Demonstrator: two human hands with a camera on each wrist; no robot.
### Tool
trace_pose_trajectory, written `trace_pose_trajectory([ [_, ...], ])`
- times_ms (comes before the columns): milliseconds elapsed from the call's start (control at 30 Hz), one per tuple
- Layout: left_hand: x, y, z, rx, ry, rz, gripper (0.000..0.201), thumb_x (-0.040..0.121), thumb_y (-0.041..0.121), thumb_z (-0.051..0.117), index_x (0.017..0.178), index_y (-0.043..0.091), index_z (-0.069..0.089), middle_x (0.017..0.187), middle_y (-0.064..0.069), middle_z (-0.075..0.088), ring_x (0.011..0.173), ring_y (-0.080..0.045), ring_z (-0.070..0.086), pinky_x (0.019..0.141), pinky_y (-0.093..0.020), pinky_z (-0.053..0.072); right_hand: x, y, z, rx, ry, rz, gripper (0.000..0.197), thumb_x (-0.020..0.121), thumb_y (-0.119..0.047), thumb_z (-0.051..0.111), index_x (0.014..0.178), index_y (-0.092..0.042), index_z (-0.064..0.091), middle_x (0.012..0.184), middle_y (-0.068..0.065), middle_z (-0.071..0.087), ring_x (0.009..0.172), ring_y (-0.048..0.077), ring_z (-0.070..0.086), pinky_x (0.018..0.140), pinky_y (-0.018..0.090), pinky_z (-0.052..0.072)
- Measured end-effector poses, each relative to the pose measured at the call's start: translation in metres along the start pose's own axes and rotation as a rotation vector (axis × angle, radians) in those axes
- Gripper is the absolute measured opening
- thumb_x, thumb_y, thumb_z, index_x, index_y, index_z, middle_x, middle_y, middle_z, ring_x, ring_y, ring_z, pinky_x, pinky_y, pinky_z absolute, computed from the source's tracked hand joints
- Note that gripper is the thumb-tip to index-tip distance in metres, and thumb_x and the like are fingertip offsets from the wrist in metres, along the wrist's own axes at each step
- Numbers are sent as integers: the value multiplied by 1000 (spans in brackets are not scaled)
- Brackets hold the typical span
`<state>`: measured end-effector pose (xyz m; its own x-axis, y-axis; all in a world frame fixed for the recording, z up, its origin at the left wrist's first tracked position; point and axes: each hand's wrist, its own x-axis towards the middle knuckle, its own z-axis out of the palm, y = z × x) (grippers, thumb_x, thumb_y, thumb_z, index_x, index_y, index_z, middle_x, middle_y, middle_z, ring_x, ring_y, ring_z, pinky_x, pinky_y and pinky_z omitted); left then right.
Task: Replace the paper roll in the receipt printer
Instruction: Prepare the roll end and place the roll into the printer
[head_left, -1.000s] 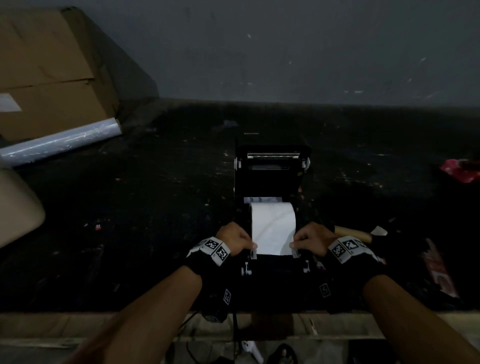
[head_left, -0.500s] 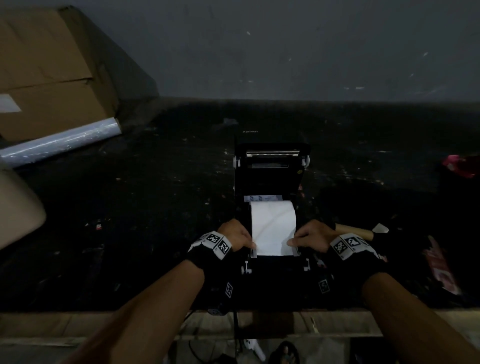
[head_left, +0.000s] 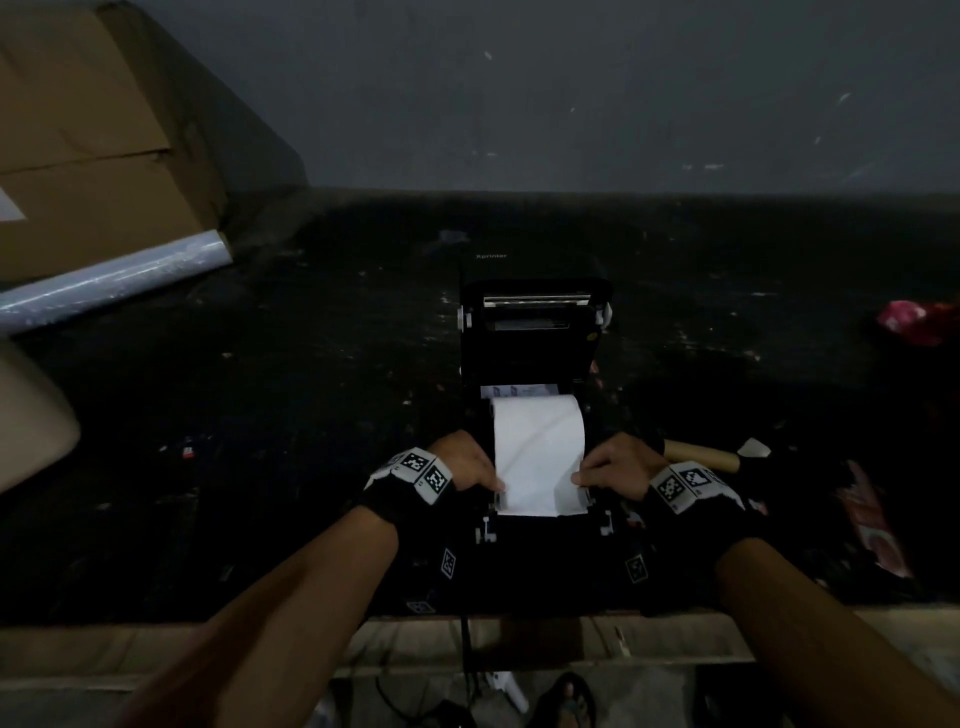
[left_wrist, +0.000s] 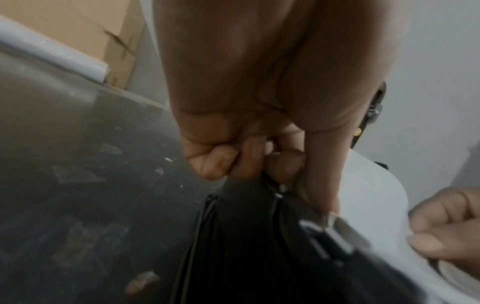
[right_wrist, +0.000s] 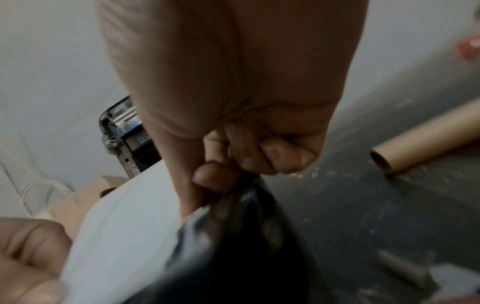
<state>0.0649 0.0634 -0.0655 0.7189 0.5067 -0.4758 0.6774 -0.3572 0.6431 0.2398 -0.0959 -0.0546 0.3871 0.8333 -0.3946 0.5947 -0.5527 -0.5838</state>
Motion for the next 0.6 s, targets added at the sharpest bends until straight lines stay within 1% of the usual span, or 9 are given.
trace_pose_trajectory([
  [100, -3, 0, 0, -63, 9, 10, 31, 72, 21, 78, 95, 0, 73, 96, -11, 71, 73, -9, 57, 61, -11, 41, 0, 3, 0, -15, 6, -3, 37, 77, -29, 70, 41, -32, 62, 49, -15, 58, 64, 5, 51, 59, 16, 37],
  [167, -3, -1, 3, -96, 34, 4, 31, 73, 21, 77, 97, 1, 73, 100, -11, 71, 78, -11, 58, 63, -10, 42, -2, -1, 0, -42, -11, 4, 39, 77, -29, 69, 39, -33, 60, 51, -15, 56, 64, 5, 51, 58, 16, 37],
  [233, -4, 0, 5, -67, 45, 6, 30, 74, 22, 76, 97, 3, 73, 106, -12, 72, 84, -13, 58, 61, -10, 41, -6, -5, -2, -71, -12, -2, 27, 77, -32, 69, 50, -32, 64, 63, -12, 60, 72, 10, 56, 58, 17, 37],
  [300, -5, 1, 5, -11, 40, 13, 29, 75, 23, 75, 96, 4, 73, 106, -11, 72, 84, -12, 57, 57, -9, 38, -13, -8, -2, -131, 100, -31, 13, 76, -36, 69, 70, -25, 71, 75, -4, 67, 79, 13, 60, 64, 21, 39],
  [367, -6, 2, 4, 20, 29, 24, 29, 75, 25, 74, 95, 4, 74, 101, -8, 72, 82, -11, 55, 53, -7, 37, -25, -10, -1, -119, 253, -120, 19, 75, -35, 71, 84, -19, 71, 78, -2, 65, 76, 12, 60, 67, 21, 39],
  [400, -6, 2, 3, 35, 21, 32, 28, 75, 26, 75, 94, 4, 74, 95, -5, 71, 81, -11, 55, 51, -7, 36, -32, -12, 1, -108, 272, -183, 20, 74, -34, 72, 87, -19, 71, 77, -2, 63, 73, 11, 58, 67, 22, 40],
  [433, -8, 3, 2, 53, 11, 40, 27, 74, 27, 76, 90, 5, 74, 88, -2, 68, 79, -11, 55, 50, -8, 36, -39, -15, 4, -122, 253, -249, 21, 75, -34, 72, 90, -19, 71, 76, -2, 60, 72, 10, 56, 68, 23, 42],
  [500, -11, 4, -1, 109, 38, 62, 27, 70, 33, 78, 80, 10, 71, 76, 2, 62, 73, -11, 54, 52, -11, 39, -48, -16, 14, -202, 180, -307, 27, 75, -36, 70, 97, -21, 71, 78, -7, 55, 74, 7, 54, 72, 27, 47],
  [600, -22, 9, -4, 156, 224, 156, 32, 65, 35, 81, 83, 17, 62, 73, 7, 55, 73, -13, 55, 65, -23, 44, -47, -11, 26, -280, 102, -300, 30, 78, -40, 66, 102, -23, 70, 86, -7, 56, 84, 11, 59, 81, 28, 49],
])
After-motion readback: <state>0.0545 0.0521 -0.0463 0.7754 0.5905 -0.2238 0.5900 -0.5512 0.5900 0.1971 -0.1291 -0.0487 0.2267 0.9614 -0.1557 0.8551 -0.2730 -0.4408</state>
